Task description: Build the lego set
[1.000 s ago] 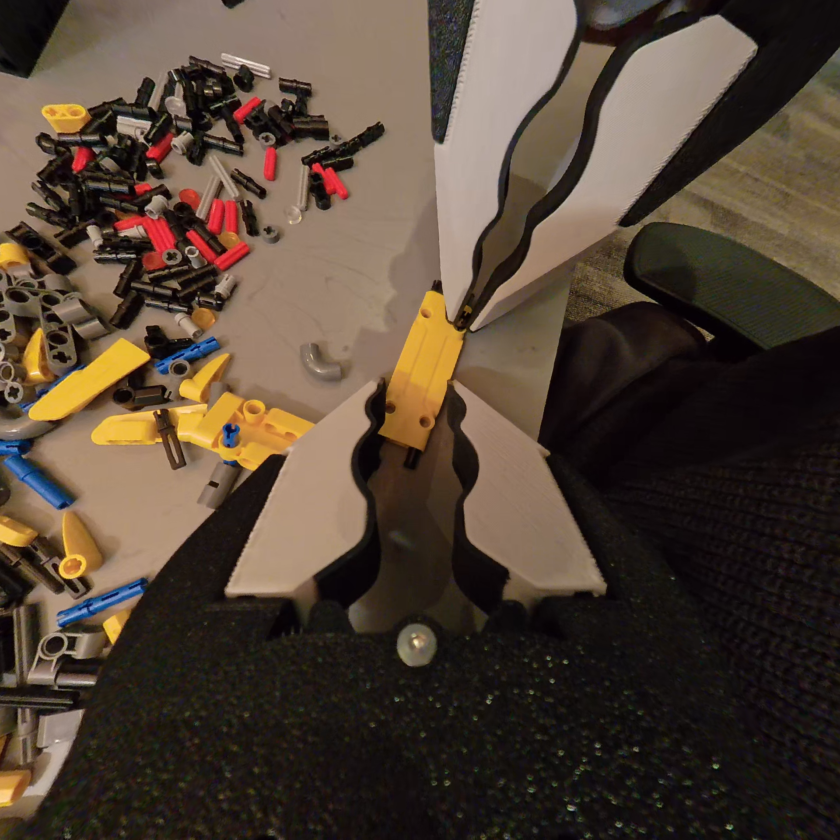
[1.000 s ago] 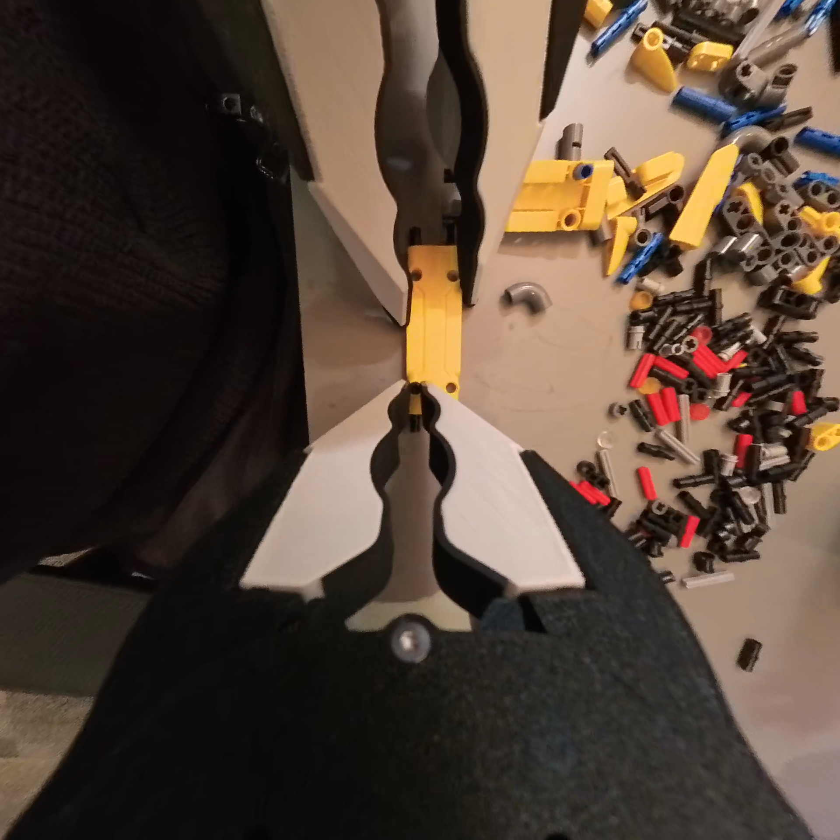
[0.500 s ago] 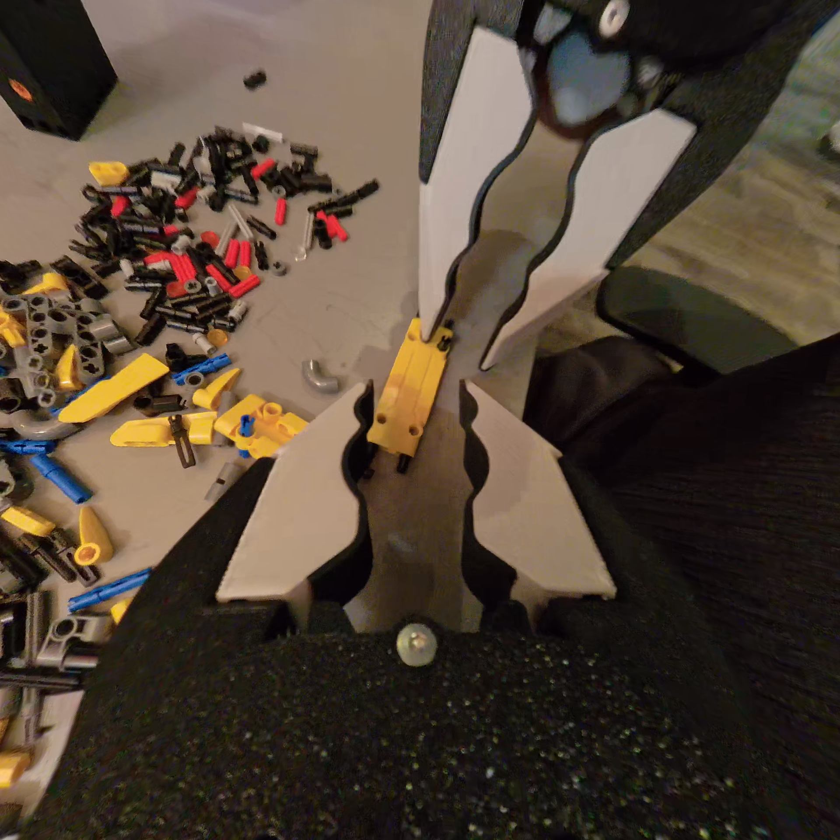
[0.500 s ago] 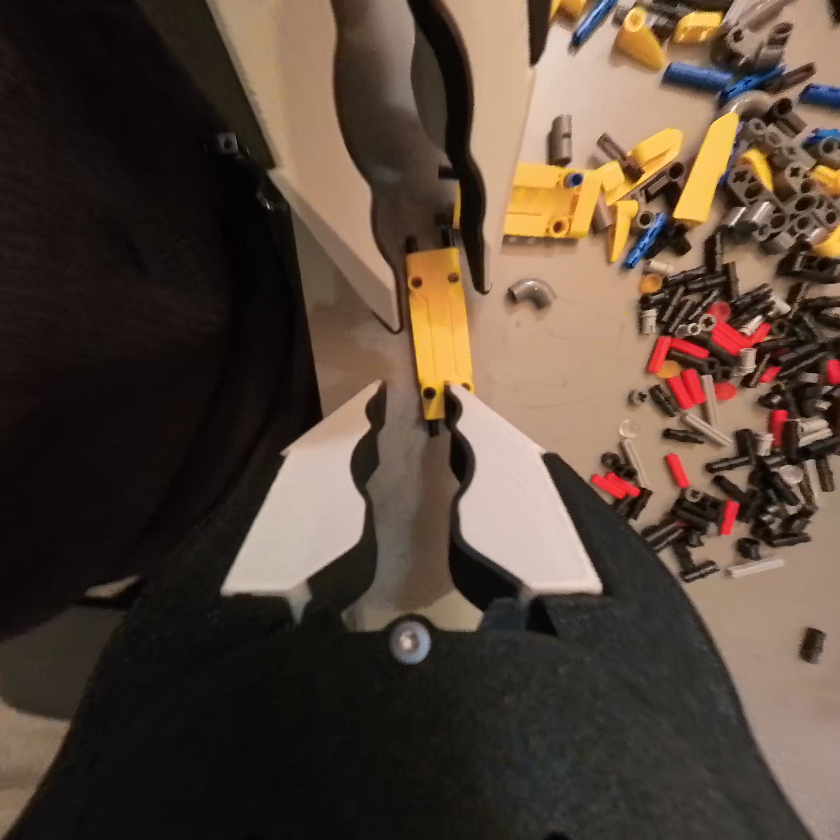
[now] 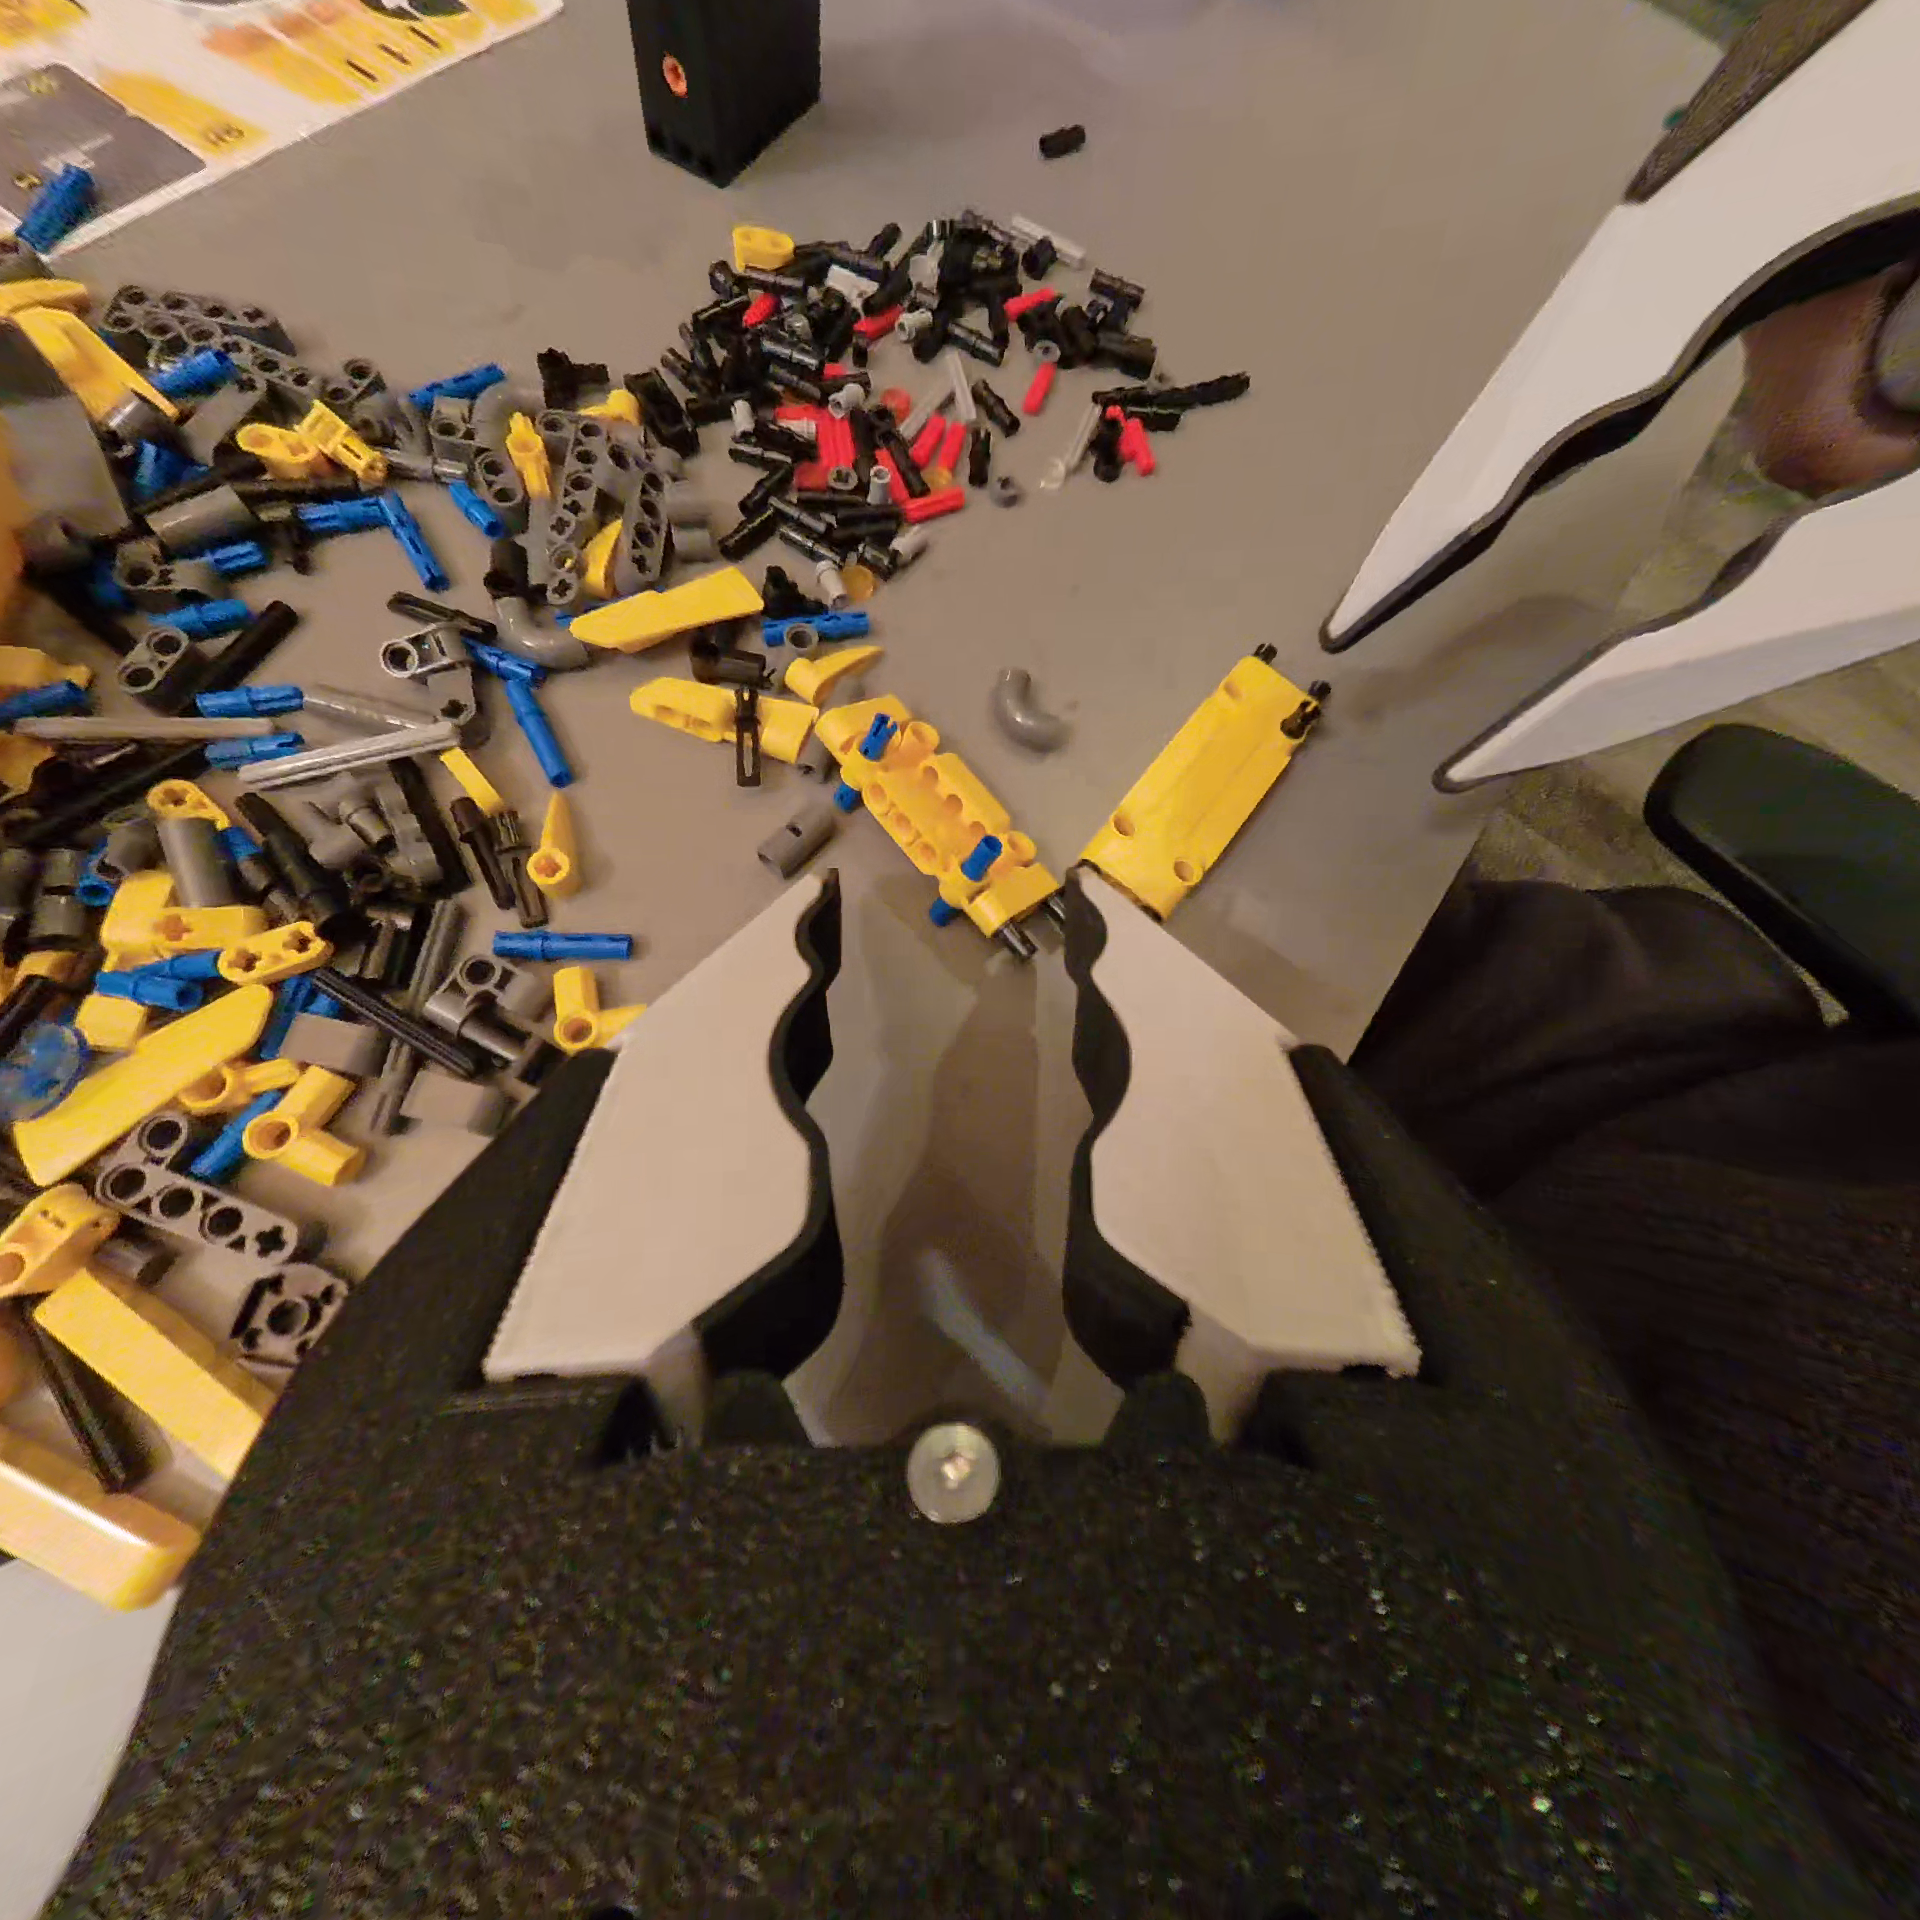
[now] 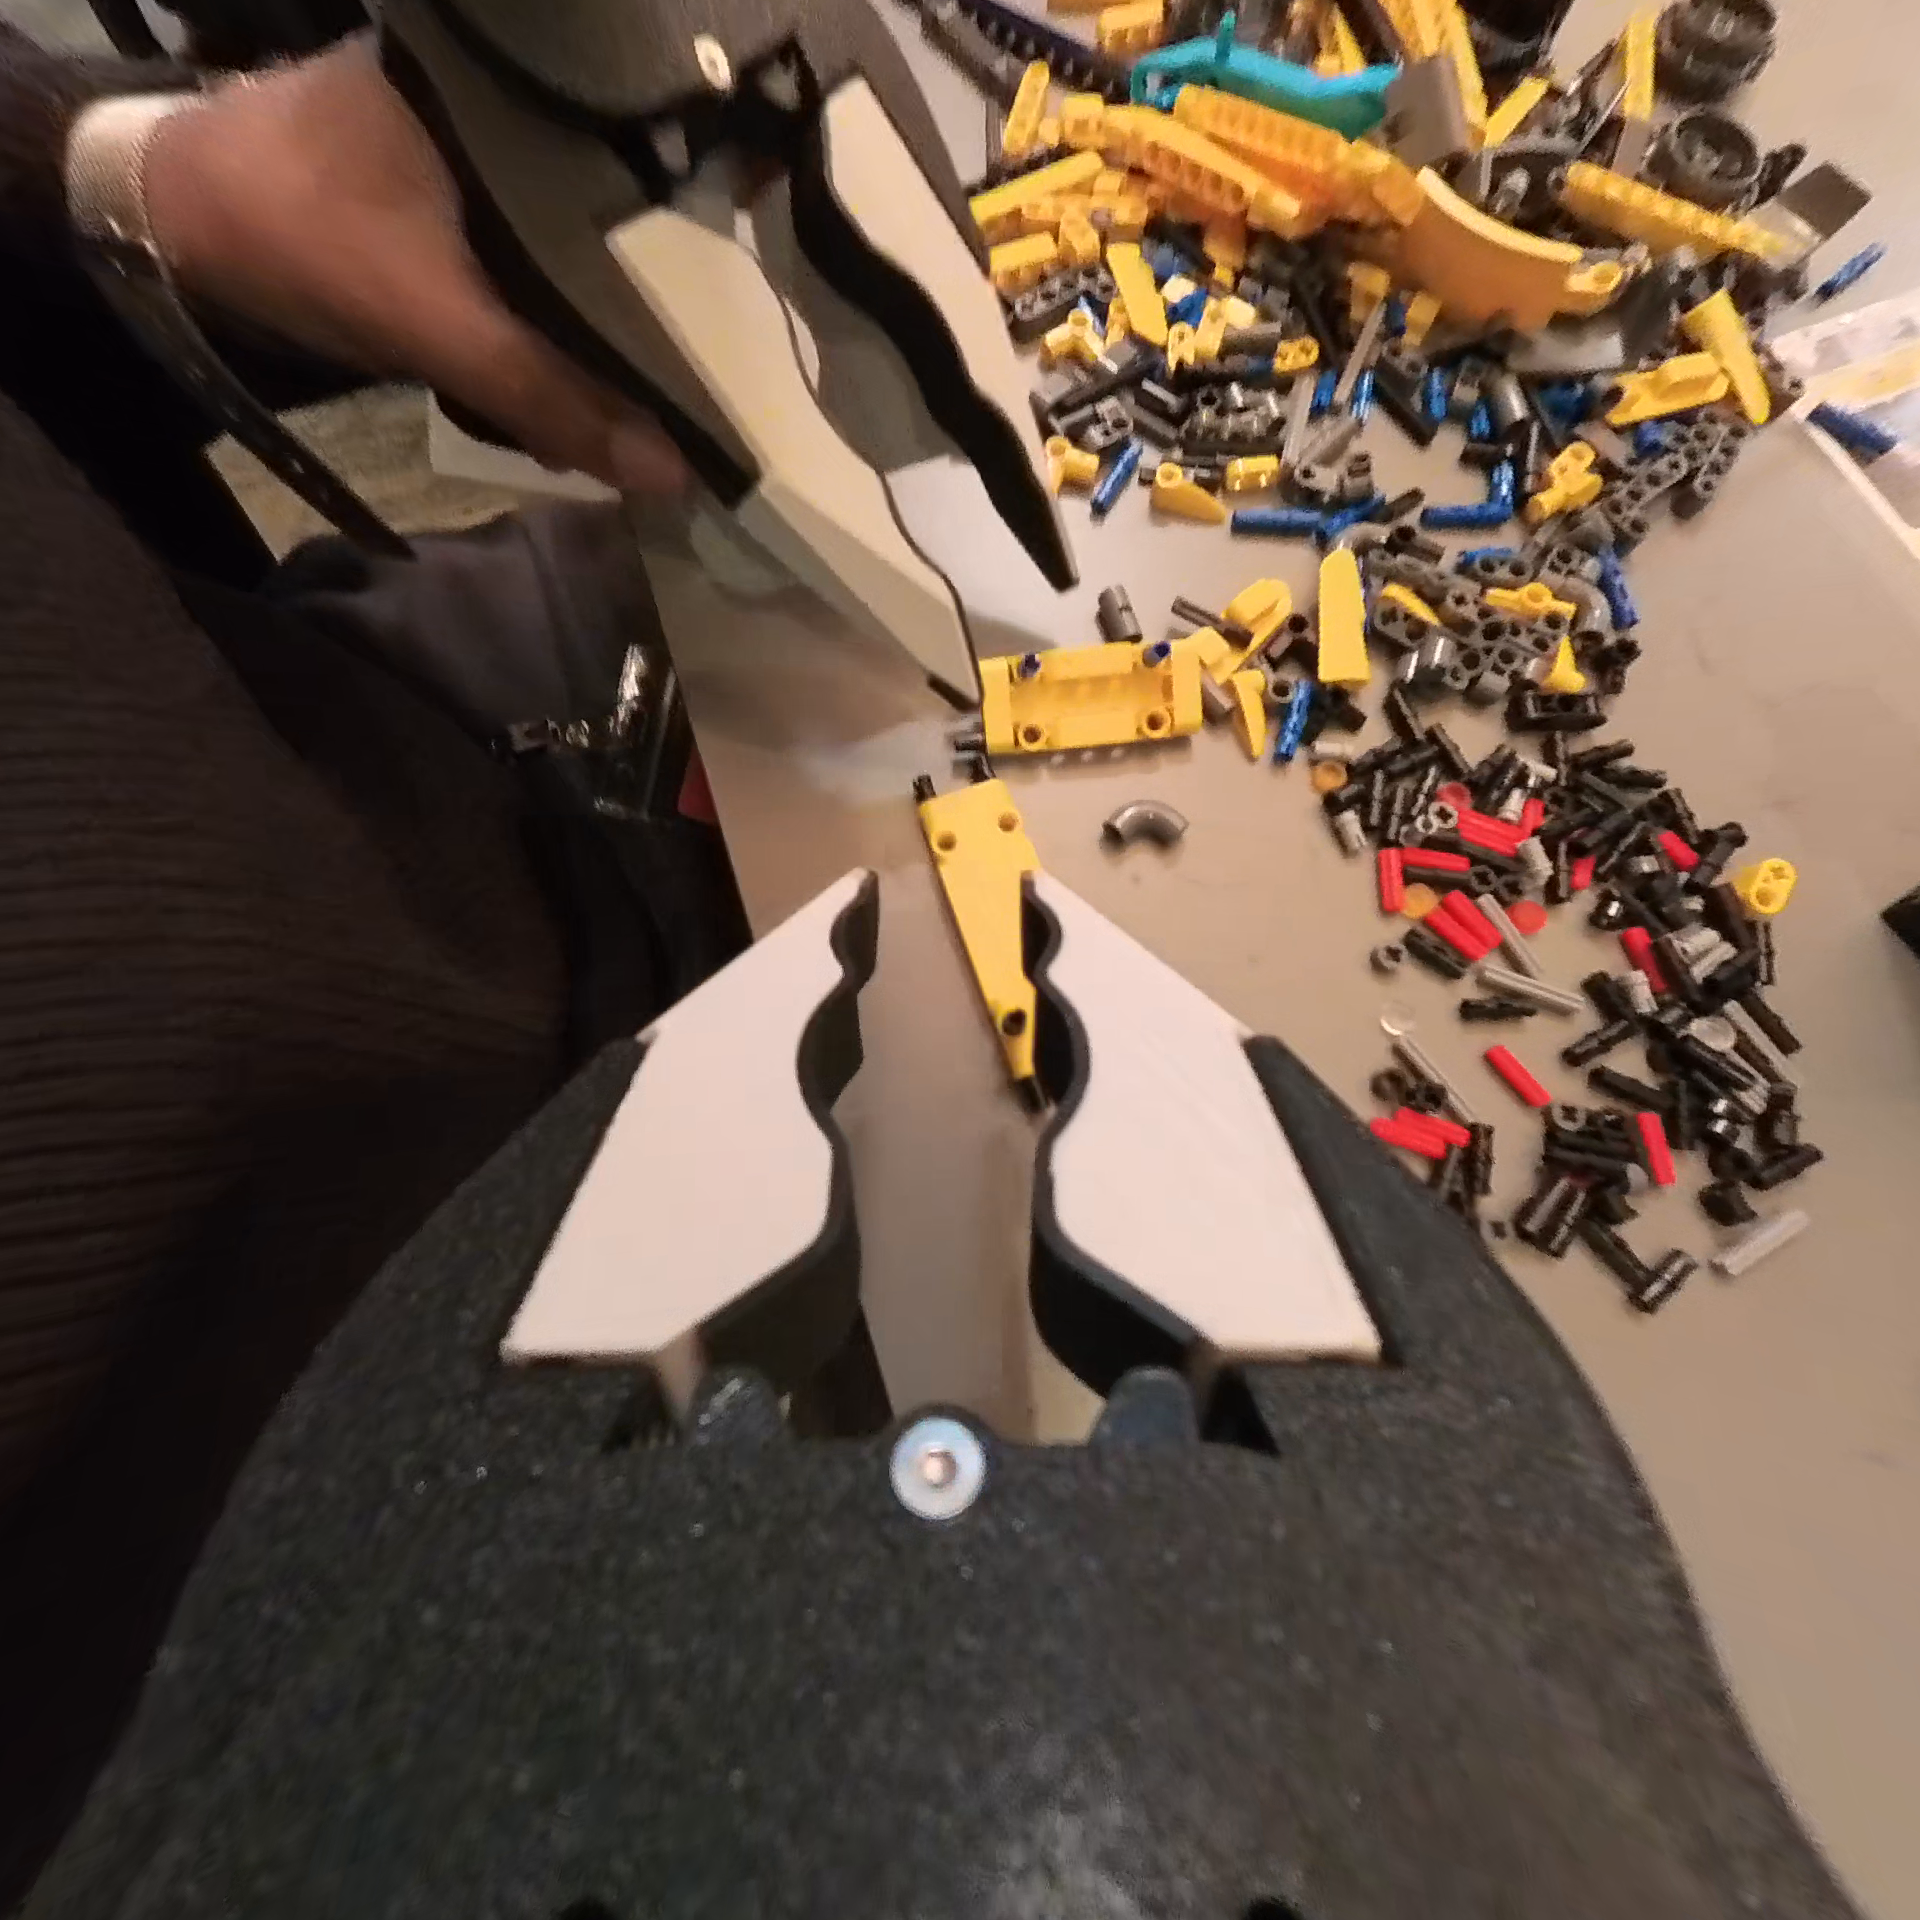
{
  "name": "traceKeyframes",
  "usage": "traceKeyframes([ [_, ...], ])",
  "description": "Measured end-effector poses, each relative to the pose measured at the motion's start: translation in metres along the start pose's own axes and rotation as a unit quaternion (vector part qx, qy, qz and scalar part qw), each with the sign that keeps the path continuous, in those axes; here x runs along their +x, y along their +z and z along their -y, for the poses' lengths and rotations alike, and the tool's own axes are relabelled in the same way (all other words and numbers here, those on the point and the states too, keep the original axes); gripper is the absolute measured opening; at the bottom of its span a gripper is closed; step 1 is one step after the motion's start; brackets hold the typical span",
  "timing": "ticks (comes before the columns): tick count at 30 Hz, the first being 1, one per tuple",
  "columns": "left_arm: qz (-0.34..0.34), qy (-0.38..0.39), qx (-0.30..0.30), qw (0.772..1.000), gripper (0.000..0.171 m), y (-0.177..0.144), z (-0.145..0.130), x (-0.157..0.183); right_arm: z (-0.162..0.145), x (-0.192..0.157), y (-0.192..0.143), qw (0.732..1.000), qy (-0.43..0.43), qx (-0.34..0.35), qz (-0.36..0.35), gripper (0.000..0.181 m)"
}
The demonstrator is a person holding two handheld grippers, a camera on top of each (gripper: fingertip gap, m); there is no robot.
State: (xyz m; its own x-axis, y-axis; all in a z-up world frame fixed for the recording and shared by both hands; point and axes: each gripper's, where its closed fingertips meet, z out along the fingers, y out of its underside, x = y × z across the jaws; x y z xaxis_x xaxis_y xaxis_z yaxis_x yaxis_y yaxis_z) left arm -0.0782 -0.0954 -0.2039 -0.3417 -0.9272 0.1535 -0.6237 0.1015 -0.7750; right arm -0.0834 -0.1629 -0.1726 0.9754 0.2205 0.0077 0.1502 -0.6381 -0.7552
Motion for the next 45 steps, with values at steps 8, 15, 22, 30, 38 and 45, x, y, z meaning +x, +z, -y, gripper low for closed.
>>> traceKeyframes([
  [8,-0.011,-0.012,-0.035,0.999,0.029,0.014,-0.003,0.003,0.009,0.001,0.004,0.998,0.007,0.059,-0.028,0.027],
  [15,-0.005,-0.036,-0.006,0.999,0.017,0.004,0.001,-0.004,0.018,0.013,0.006,0.989,0.066,0.126,-0.048,0.027],
  [22,-0.112,-0.137,0.153,0.972,0.017,-0.033,0.044,0.004,0.038,0.015,0.007,0.971,0.134,0.194,-0.042,0.027],
  [30,-0.182,-0.151,0.271,0.933,0.016,-0.060,0.073,0.026,0.089,0.001,-0.007,0.909,0.219,0.348,0.075,0.032],
  [38,-0.195,-0.146,0.326,0.914,0.017,-0.070,0.080,0.032,0.090,-0.001,-0.003,0.895,0.253,0.345,0.126,0.023],
  [45,-0.228,-0.176,0.343,0.894,0.019,-0.076,0.080,0.026,0.091,0.000,-0.006,0.914,0.204,0.337,0.098,0.007],
])
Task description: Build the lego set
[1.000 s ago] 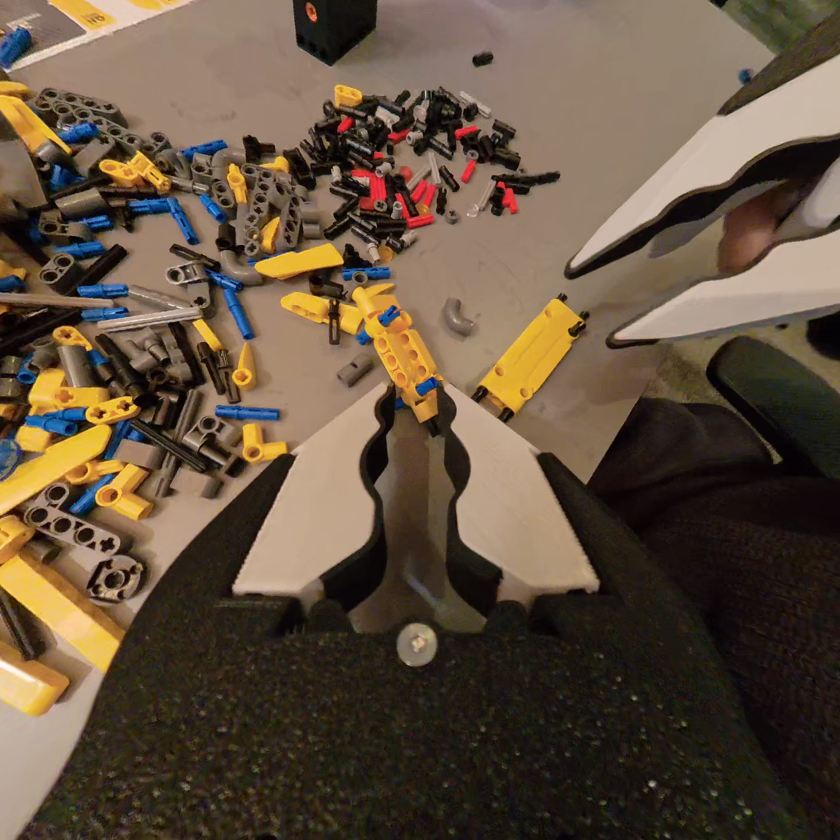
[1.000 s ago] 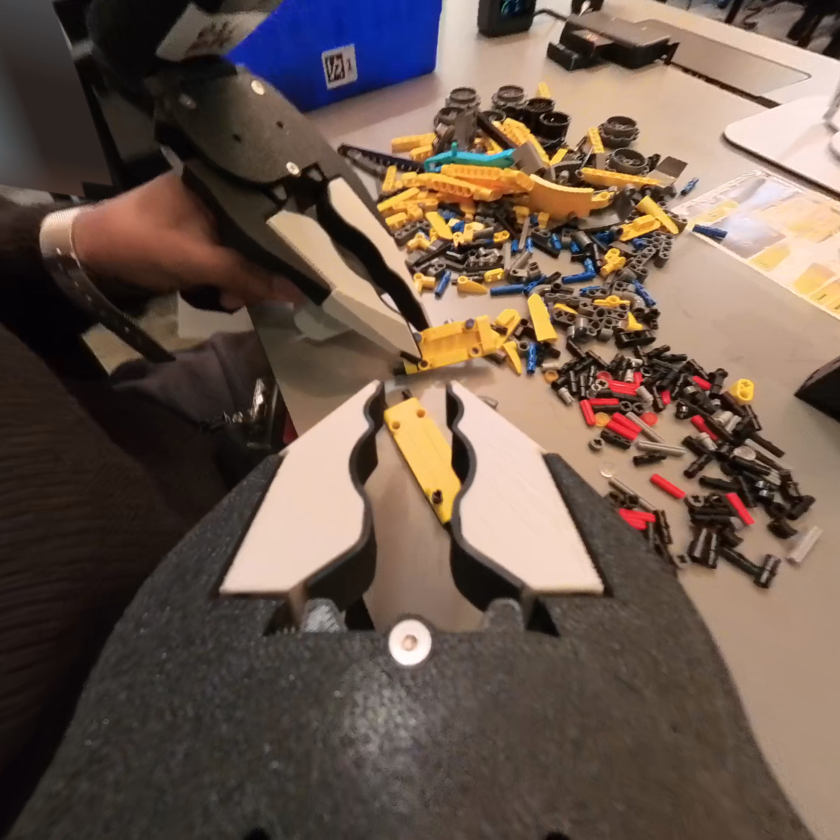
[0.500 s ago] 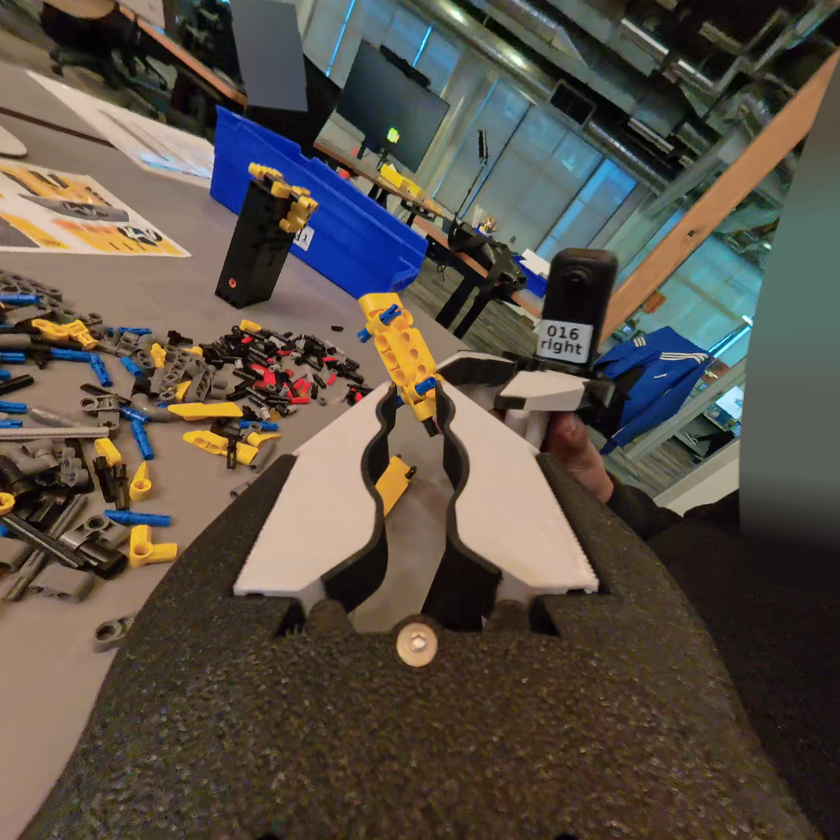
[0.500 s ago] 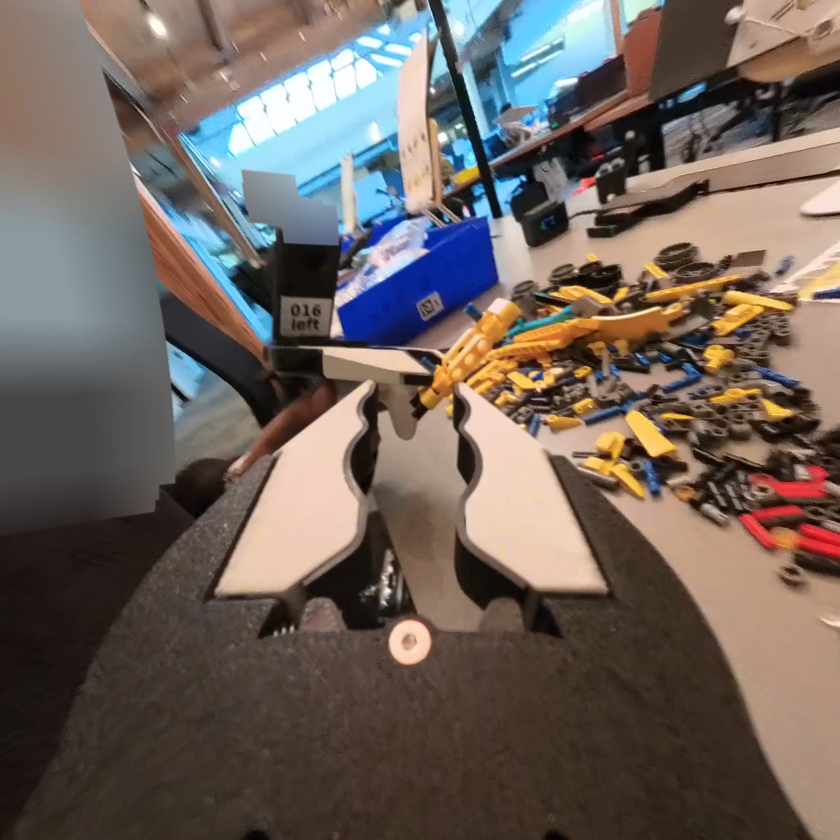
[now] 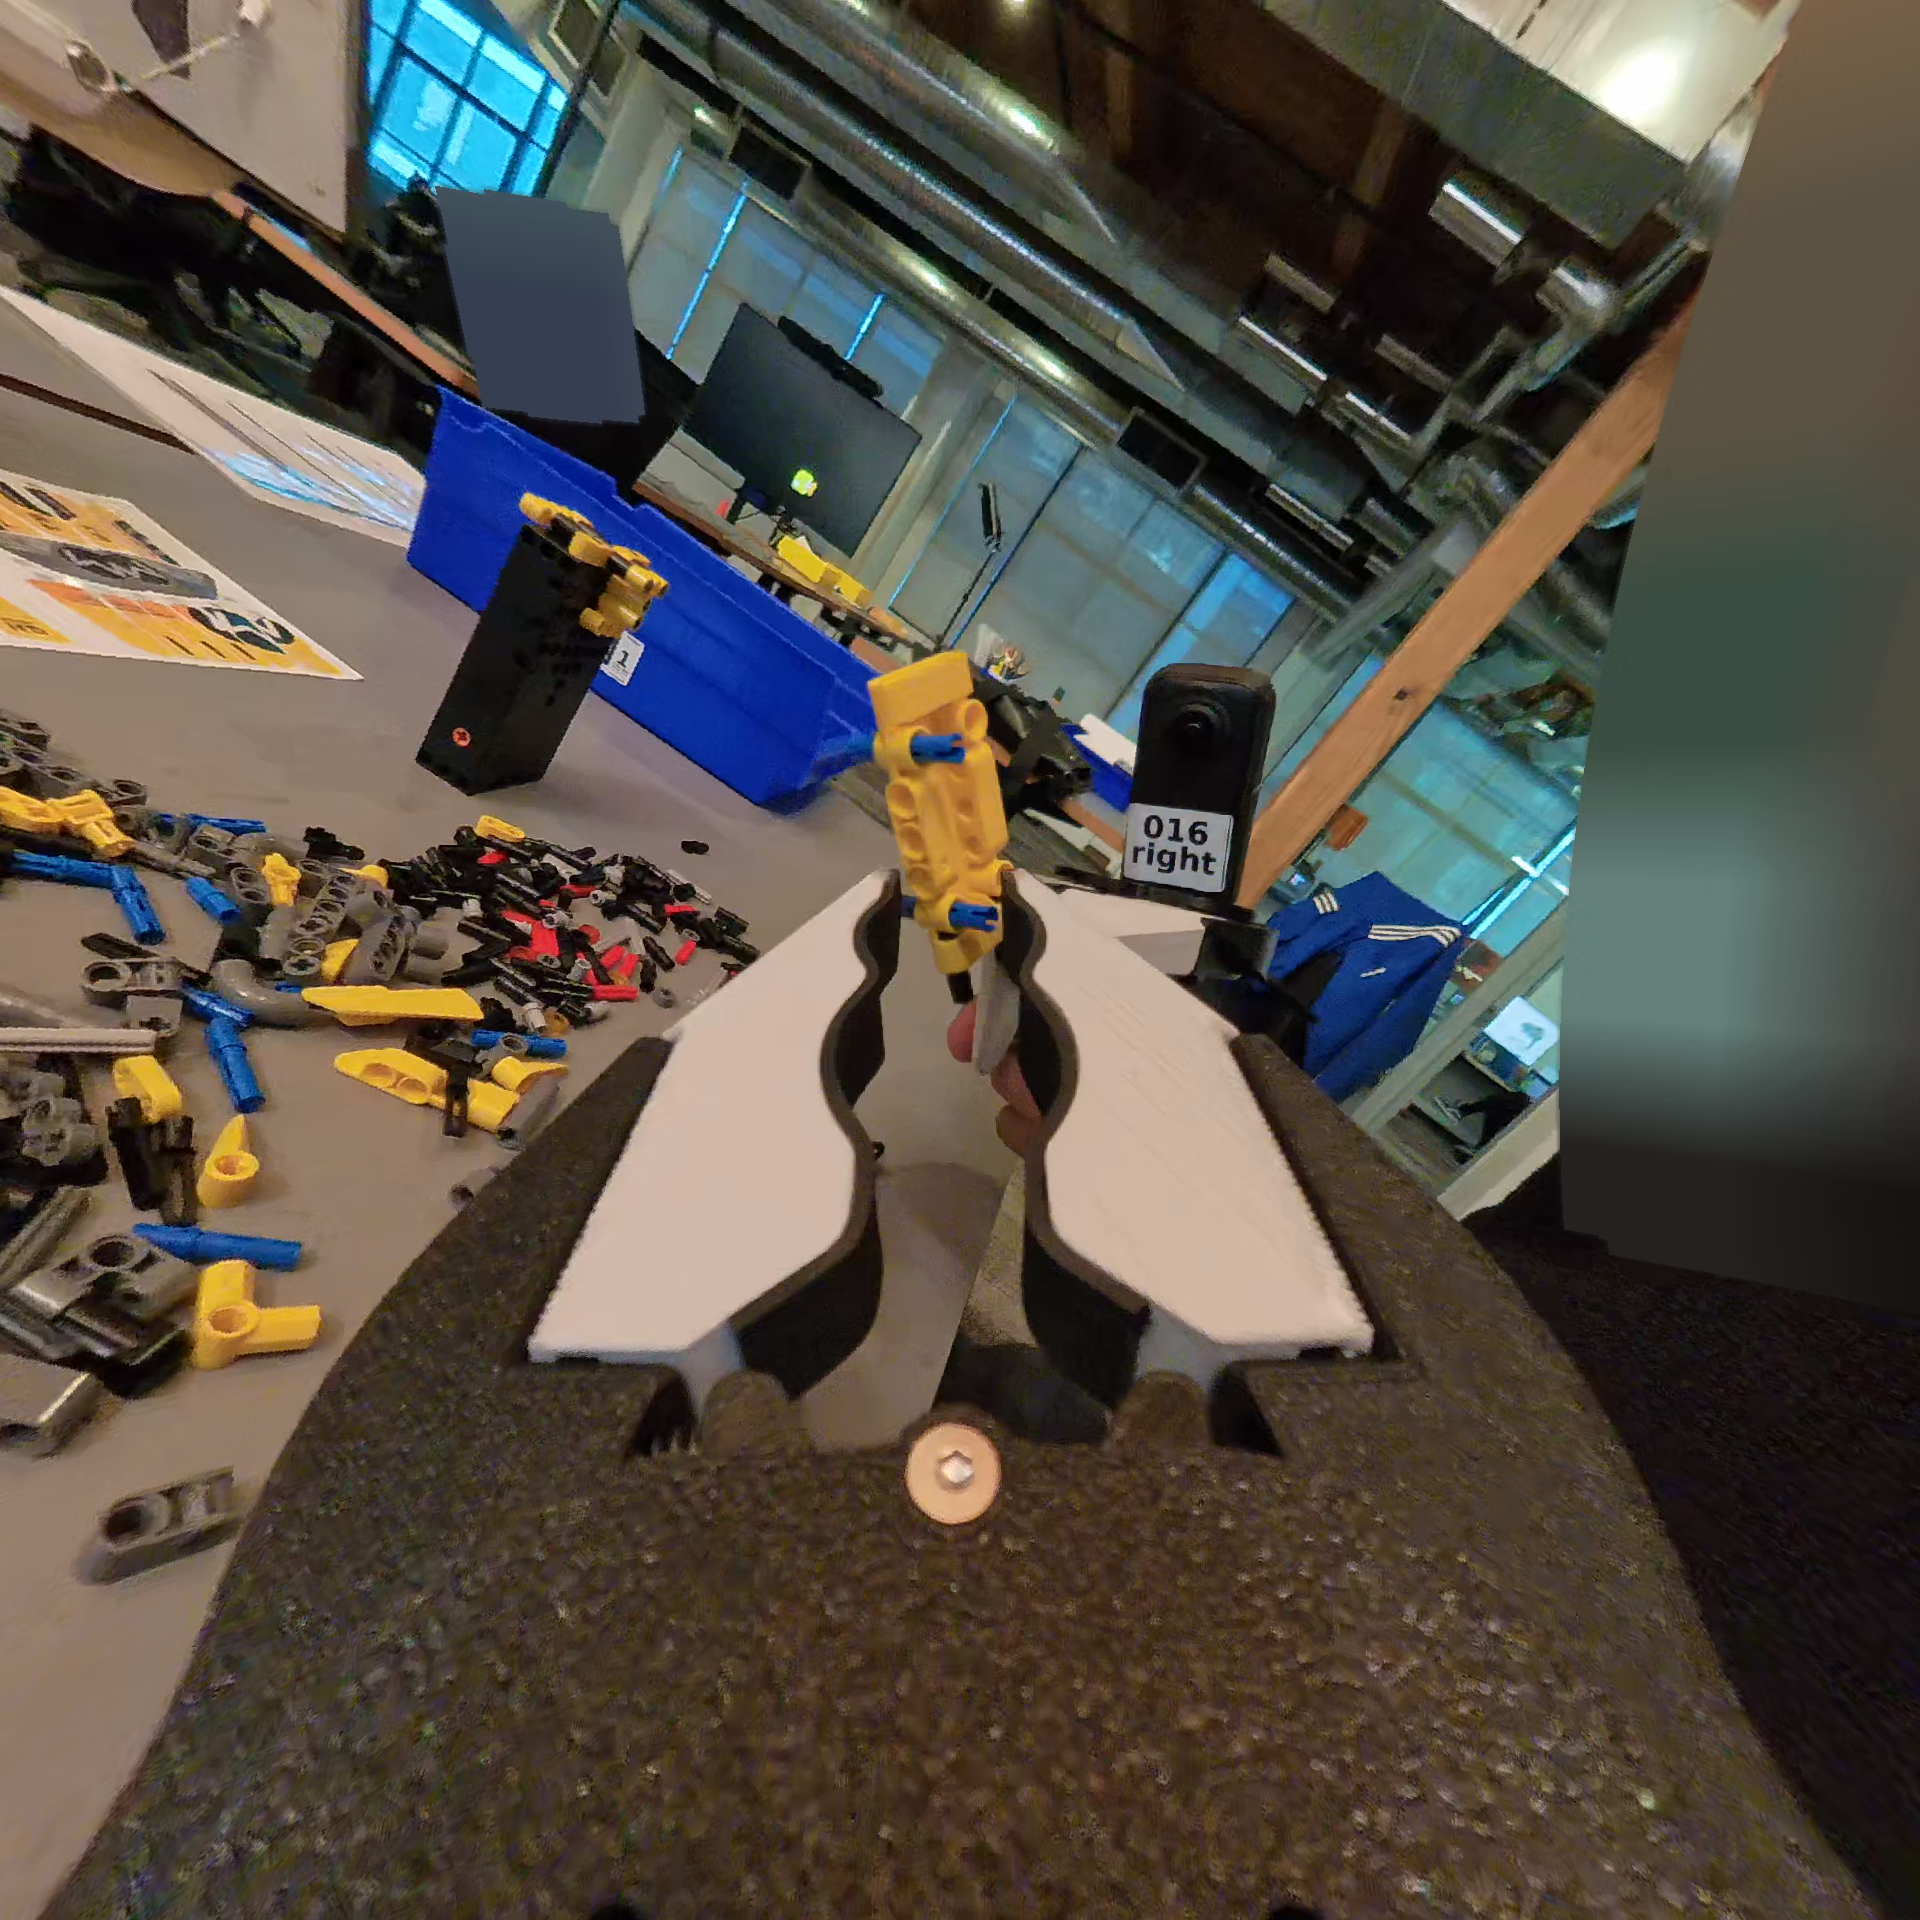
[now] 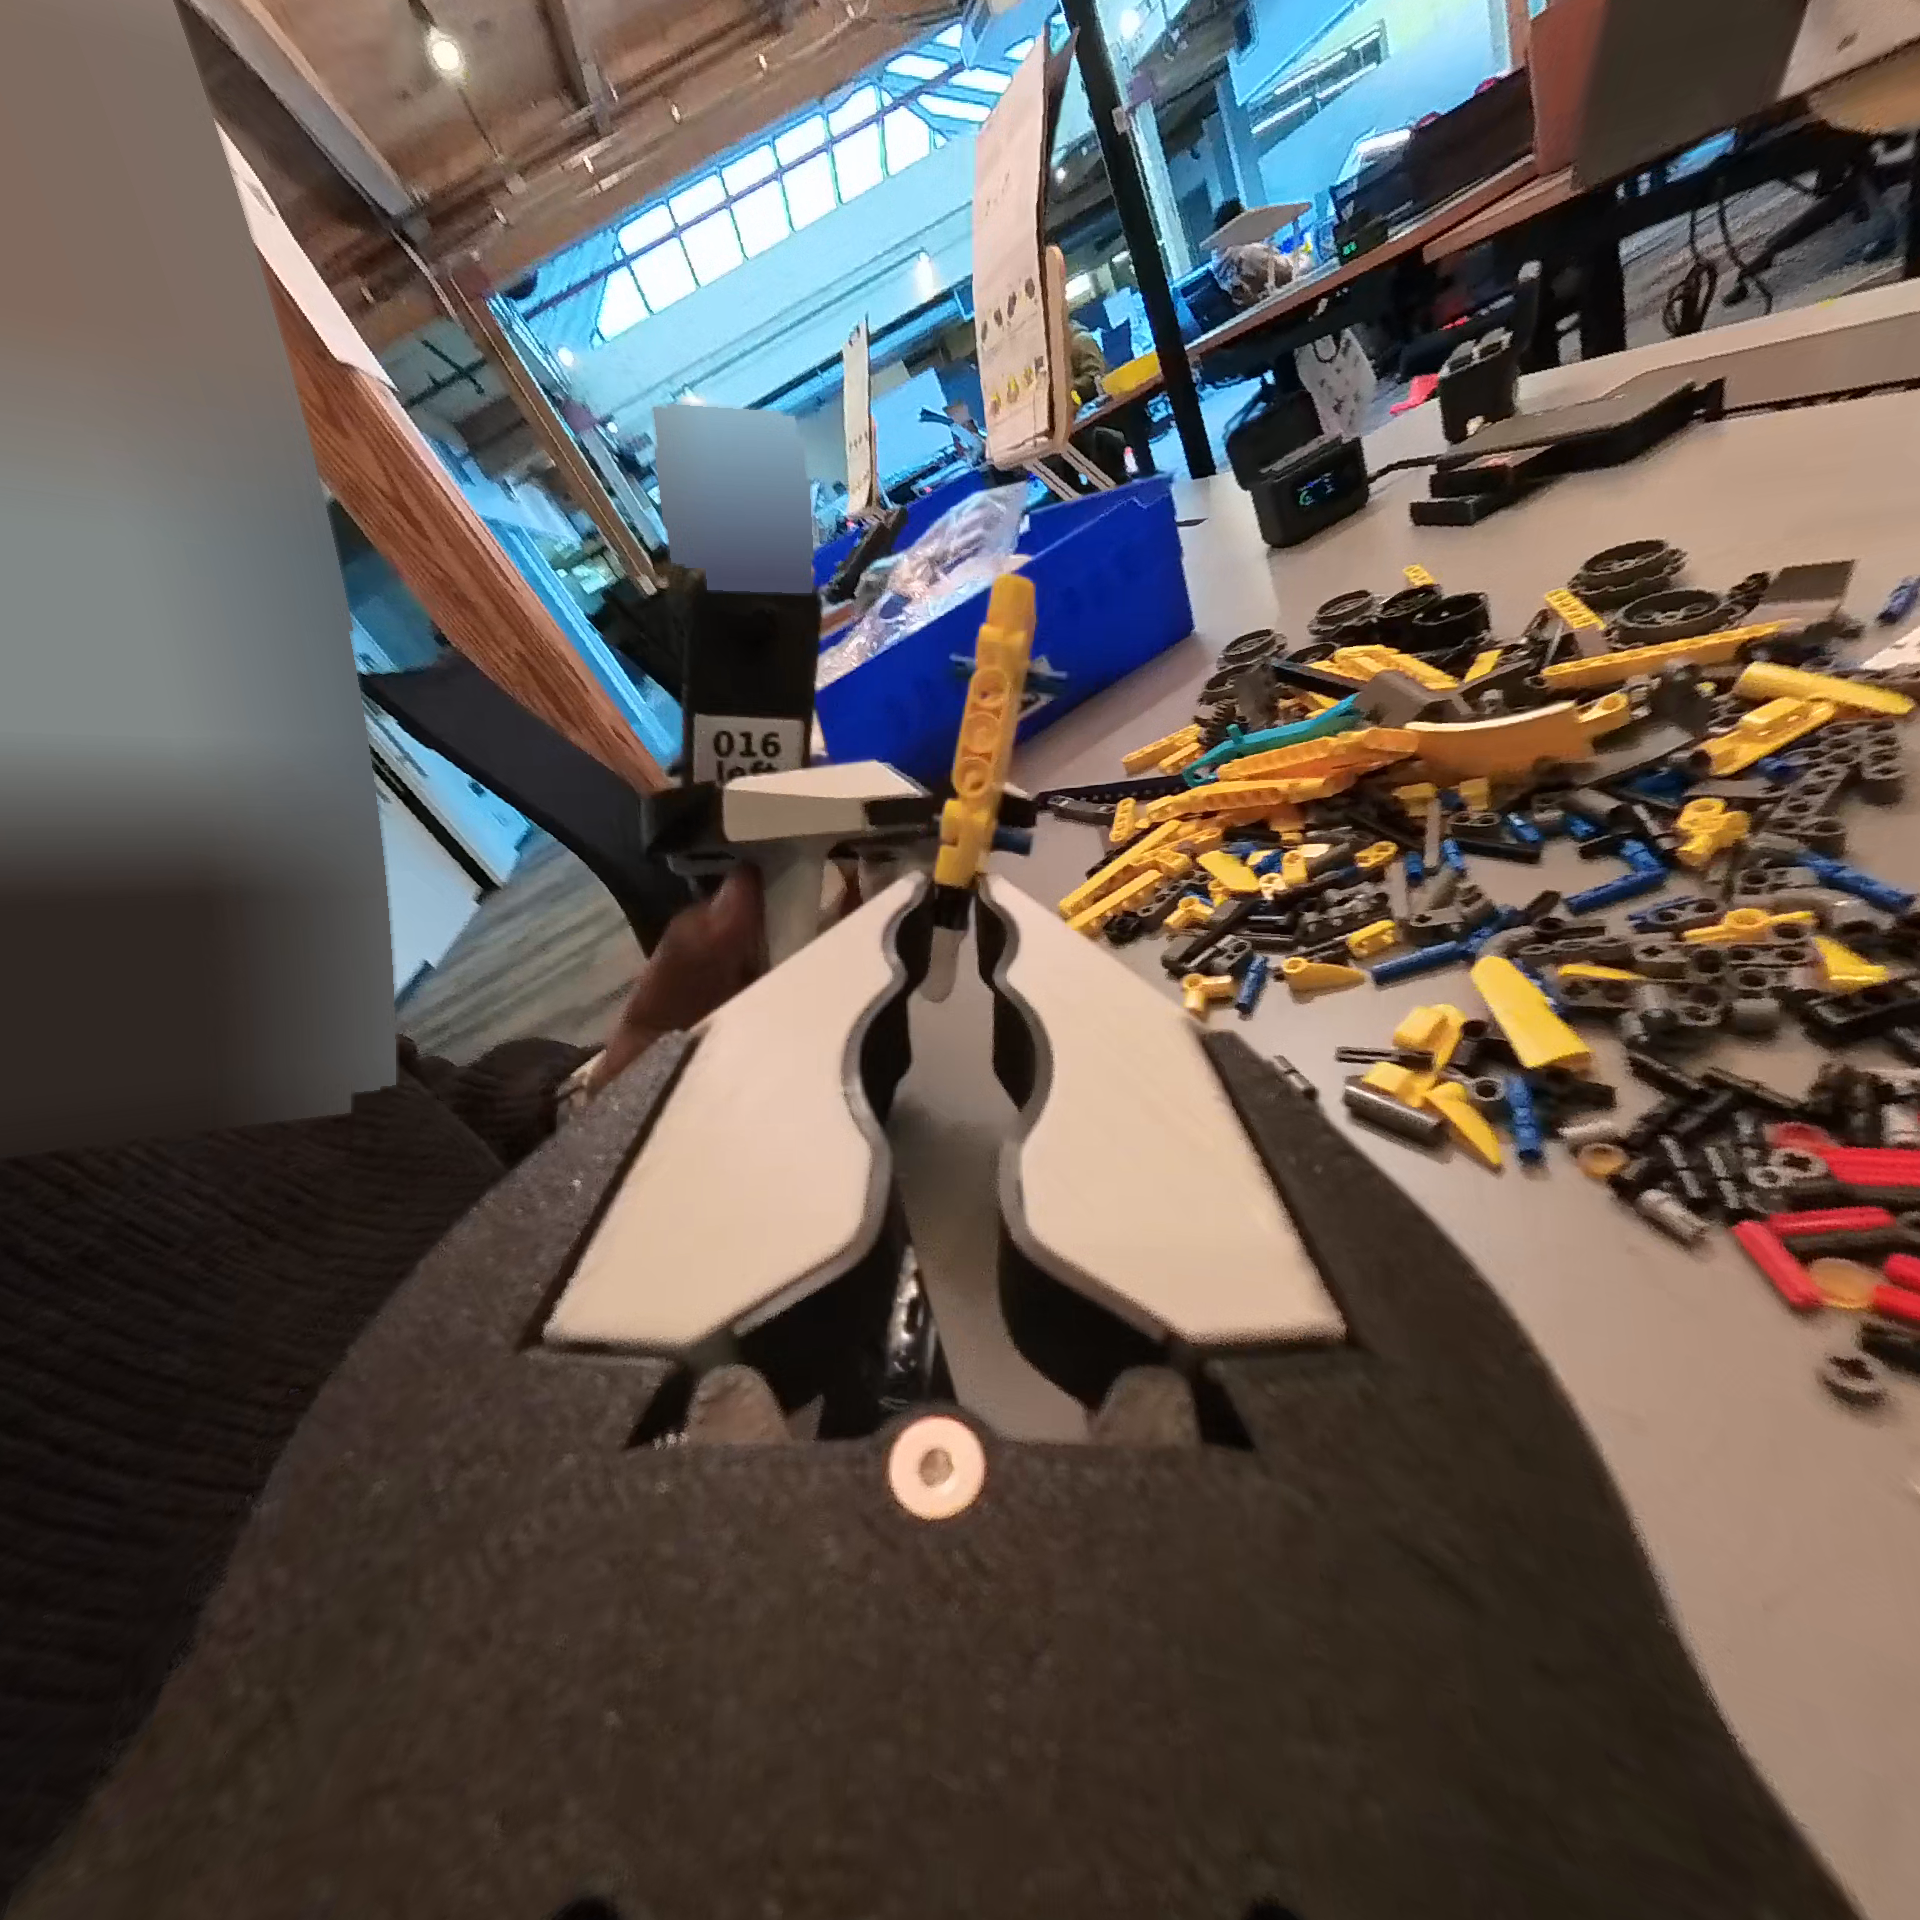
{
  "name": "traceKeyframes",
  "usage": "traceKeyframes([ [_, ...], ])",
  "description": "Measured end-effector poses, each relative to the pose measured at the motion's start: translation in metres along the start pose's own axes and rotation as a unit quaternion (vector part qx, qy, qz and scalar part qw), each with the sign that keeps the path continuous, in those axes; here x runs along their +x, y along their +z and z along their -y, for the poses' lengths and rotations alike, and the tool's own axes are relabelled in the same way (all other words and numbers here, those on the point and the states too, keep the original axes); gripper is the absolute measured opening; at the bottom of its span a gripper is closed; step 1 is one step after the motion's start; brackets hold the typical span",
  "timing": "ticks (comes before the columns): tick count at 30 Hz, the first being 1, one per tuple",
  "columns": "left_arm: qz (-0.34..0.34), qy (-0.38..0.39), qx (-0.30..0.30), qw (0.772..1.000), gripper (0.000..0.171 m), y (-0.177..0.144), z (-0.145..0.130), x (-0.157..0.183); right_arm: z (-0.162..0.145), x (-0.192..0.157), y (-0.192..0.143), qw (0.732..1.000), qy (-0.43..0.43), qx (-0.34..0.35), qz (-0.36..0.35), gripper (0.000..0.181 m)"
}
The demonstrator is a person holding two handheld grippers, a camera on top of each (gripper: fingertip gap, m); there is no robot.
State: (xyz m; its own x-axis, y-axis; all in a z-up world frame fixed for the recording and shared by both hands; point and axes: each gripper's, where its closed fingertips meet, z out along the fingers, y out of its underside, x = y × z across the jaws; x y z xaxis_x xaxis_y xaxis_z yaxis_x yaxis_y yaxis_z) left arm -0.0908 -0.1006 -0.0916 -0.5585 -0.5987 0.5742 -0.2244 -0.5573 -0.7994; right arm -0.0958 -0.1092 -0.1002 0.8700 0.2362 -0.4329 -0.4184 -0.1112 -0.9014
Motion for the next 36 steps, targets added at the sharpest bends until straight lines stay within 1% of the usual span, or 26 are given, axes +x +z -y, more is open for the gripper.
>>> traceKeyframes([
  [3,0.005,0.008,0.002,1.000,0.021,-0.009,0.006,-0.006,-0.001,0.006,-0.005,0.999,-0.034,-0.034,-0.017,0.007],
  [6,0.026,0.033,-0.003,0.999,0.042,-0.018,0.014,-0.015,-0.010,0.010,-0.009,0.992,-0.079,-0.098,-0.023,0.007],
  [8,0.040,0.068,-0.018,0.997,0.047,-0.023,0.018,-0.018,-0.022,0.013,-0.012,0.978,-0.124,-0.166,-0.026,0.007],
  [10,0.044,0.117,-0.062,0.990,0.048,-0.023,0.014,-0.016,-0.035,0.018,-0.016,0.953,-0.182,-0.239,-0.037,0.007],
  [11,0.024,0.142,-0.109,0.984,0.048,-0.022,0.003,-0.009,-0.041,0.021,-0.019,0.938,-0.210,-0.274,-0.038,0.007],
  [12,-0.004,0.166,-0.169,0.972,0.049,-0.021,-0.014,0.000,-0.047,0.022,-0.020,0.922,-0.234,-0.305,-0.035,0.007],
  [13,-0.012,0.192,-0.223,0.956,0.049,-0.020,-0.030,0.002,-0.053,0.022,-0.021,0.908,-0.253,-0.332,-0.028,0.007],
  [14,-0.002,0.223,-0.270,0.937,0.050,-0.019,-0.045,-0.002,-0.058,0.021,-0.021,0.896,-0.266,-0.355,-0.018,0.007],
  [16,0.014,0.283,-0.346,0.894,0.050,-0.017,-0.070,-0.009,-0.067,0.020,-0.020,0.878,-0.279,-0.388,0.001,0.007],
  [18,0.028,0.324,-0.403,0.855,0.050,-0.017,-0.089,-0.019,-0.074,0.017,-0.019,0.862,-0.294,-0.411,0.026,0.007],
  [19,0.023,0.337,-0.426,0.839,0.048,-0.018,-0.097,-0.021,-0.076,0.016,-0.018,0.856,-0.302,-0.417,0.037,0.007],
  [20,0.016,0.348,-0.441,0.827,0.043,-0.019,-0.104,-0.021,-0.076,0.014,-0.017,0.853,-0.309,-0.419,0.046,0.007],
  [21,0.023,0.364,-0.441,0.820,0.033,-0.018,-0.104,-0.024,-0.076,0.012,-0.017,0.852,-0.310,-0.419,0.055,0.007],
  [22,0.035,0.379,-0.430,0.819,0.024,-0.016,-0.100,-0.027,-0.076,0.011,-0.016,0.852,-0.309,-0.418,0.060,0.007],
  [23,0.034,0.382,-0.423,0.821,0.024,-0.016,-0.099,-0.027,-0.075,0.010,-0.015,0.856,-0.307,-0.412,0.060,0.007],
  [24,0.033,0.371,-0.416,0.829,0.024,-0.016,-0.097,-0.025,-0.073,0.009,-0.015,0.860,-0.305,-0.404,0.062,0.007],
  [27,0.019,0.324,-0.383,0.865,0.024,-0.013,-0.092,-0.019,-0.066,0.006,-0.014,0.882,-0.285,-0.369,0.071,0.007],
  [30,-0.008,0.266,-0.325,0.907,0.024,-0.008,-0.078,-0.008,-0.062,0.003,-0.014,0.902,-0.256,-0.339,0.083,0.007],
  [31,-0.016,0.247,-0.322,0.914,0.019,-0.008,-0.077,-0.007,-0.061,0.003,-0.014,0.907,-0.249,-0.329,0.085,0.007],
  [32,-0.017,0.240,-0.322,0.916,0.014,-0.009,-0.077,-0.008,-0.059,0.002,-0.014,0.912,-0.244,-0.319,0.085,0.007],
  [33,-0.020,0.239,-0.319,0.917,0.014,-0.009,-0.076,-0.008,-0.059,0.003,-0.014,0.915,-0.239,-0.314,0.085,0.007],
  [36,-0.024,0.255,-0.321,0.912,0.009,-0.009,-0.080,-0.008,-0.061,0.004,-0.014,0.919,-0.229,-0.309,0.084,0.007],
])
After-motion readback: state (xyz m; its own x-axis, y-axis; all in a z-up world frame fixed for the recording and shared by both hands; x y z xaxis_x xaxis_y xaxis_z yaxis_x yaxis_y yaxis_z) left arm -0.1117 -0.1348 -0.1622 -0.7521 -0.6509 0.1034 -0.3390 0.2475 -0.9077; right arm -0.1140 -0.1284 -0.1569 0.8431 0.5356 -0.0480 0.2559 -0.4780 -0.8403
